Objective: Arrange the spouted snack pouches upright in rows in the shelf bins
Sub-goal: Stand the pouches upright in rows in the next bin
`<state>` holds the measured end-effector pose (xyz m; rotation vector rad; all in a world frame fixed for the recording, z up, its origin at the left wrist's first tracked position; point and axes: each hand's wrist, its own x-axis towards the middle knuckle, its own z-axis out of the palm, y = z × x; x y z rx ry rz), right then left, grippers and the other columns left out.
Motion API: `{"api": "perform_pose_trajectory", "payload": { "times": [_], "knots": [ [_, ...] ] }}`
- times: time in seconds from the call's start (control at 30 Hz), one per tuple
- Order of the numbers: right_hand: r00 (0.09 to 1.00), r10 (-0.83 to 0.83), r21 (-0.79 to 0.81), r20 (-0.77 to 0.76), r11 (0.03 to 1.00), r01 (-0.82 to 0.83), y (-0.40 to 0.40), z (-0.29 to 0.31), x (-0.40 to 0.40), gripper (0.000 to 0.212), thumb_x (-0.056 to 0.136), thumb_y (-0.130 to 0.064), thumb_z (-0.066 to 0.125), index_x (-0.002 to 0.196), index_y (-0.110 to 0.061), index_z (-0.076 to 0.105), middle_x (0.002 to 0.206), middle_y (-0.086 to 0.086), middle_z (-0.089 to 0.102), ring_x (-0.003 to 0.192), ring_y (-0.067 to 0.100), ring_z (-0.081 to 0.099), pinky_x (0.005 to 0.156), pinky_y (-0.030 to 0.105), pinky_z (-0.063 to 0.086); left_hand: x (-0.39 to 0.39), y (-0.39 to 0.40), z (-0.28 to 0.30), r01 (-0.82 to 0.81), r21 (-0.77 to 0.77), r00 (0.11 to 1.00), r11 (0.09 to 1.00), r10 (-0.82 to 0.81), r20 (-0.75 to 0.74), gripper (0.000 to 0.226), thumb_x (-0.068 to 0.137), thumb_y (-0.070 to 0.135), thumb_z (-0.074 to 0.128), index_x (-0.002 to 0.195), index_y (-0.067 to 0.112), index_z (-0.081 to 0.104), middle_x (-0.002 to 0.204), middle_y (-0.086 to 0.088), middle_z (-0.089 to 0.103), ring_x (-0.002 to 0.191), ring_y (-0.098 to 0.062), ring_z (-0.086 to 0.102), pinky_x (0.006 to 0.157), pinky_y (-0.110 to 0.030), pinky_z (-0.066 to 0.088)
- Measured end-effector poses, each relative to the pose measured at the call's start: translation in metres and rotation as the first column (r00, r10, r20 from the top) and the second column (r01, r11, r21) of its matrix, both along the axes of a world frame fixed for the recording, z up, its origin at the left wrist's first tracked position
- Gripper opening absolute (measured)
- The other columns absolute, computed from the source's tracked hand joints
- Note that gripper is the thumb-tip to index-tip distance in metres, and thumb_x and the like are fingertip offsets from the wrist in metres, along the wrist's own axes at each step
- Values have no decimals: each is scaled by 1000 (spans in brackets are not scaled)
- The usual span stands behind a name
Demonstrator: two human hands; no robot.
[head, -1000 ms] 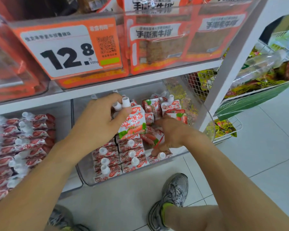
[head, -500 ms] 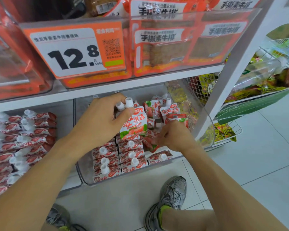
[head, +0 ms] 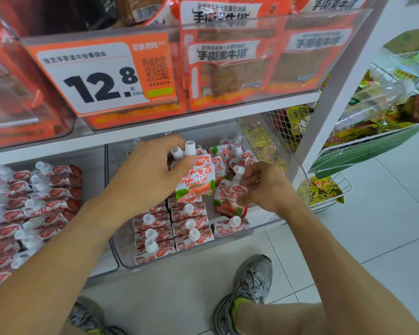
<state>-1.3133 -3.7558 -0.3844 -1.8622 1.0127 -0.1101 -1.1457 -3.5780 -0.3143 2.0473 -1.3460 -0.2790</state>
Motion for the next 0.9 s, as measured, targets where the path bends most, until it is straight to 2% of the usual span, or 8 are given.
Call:
{"api": "perform_pose_trajectory", "payload": {
  "times": [0.1, 0.2, 0.3, 0.47, 0.57, 0.67, 0.8, 0.9],
  "knots": [
    [996, 63, 25, 67, 998, -65, -5, 0, -7, 53, 51, 12, 89, 88, -12, 60, 77, 2, 63, 65, 14, 59, 60, 25, 55, -2, -5, 1, 17, -6, 1000, 1000, -17, -5, 17, 93, 40, 55, 88, 26, 61, 69, 0, 63, 61, -14, 57, 58, -33, 44],
    [956, 259, -6, 137, 965, -261, -10, -2, -15, 48, 52, 19, 84, 75, -17, 63, 70, 0, 63, 64, 12, 57, 62, 31, 53, -6, -14, -1, 41, -1, 999, 999, -41, -24, 14, 93, 39, 56, 84, 29, 58, 63, 3, 58, 56, -10, 52, 53, -24, 39],
    [923, 374, 41, 88, 925, -378, -11, 0, -16, 39, 59, 13, 85, 70, -20, 66, 73, -2, 64, 71, 9, 58, 71, 32, 55, -10, -27, -9, 72, 21, 995, 997, -71, -69, 16, 94, 40, 57, 83, 28, 57, 66, -2, 62, 60, -18, 58, 58, -42, 48],
    [904, 421, 103, 80, 898, -427, -9, 5, -16, 22, 78, -11, 81, 96, -13, 69, 80, 3, 67, 71, 12, 60, 72, 23, 48, -11, -43, -20, 66, 29, 996, 997, -64, -57, 18, 95, 39, 56, 95, 21, 60, 68, -7, 63, 60, -25, 58, 59, -43, 47],
    [781, 624, 31, -29, 782, -623, -3, 9, -22, 12, 87, -27, 74, 99, -30, 71, 80, -20, 67, 75, -2, 60, 73, 13, 43, -8, -47, -24, 45, 34, 997, 998, -43, -61, 16, 95, 36, 57, 99, 21, 60, 71, -4, 63, 62, -23, 58, 58, -39, 47],
    [712, 695, 27, -104, 717, -696, 0, 10, -26, 25, 94, -36, 64, 118, -32, 69, 112, -27, 64, 104, -11, 57, 89, 12, 42, -8, -47, -28, 71, 65, 996, 995, -68, -54, 16, 95, 38, 57, 95, 22, 59, 70, -1, 61, 61, -19, 57, 57, -35, 44],
    [845, 531, 235, 62, 815, -529, -8, 6, -31, 27, 94, -13, 63, 115, -29, 69, 118, -14, 69, 108, -3, 62, 92, 19, 47, -6, -46, -29, 115, 119, 993, 986, -116, -5, 18, 92, 42, 59, 94, 25, 61, 70, -8, 65, 63, -24, 60, 58, -39, 47],
    [932, 360, 88, 41, 928, -362, -11, -1, -28, 14, 91, -9, 67, 103, -15, 71, 100, -4, 74, 95, 8, 68, 83, 25, 50, -6, -48, -30, 167, 169, 985, 971, -170, 4, 20, 93, 43, 57, 91, 23, 60, 64, -11, 59, 55, -23, 52, 52, -35, 38]
  ]
}}
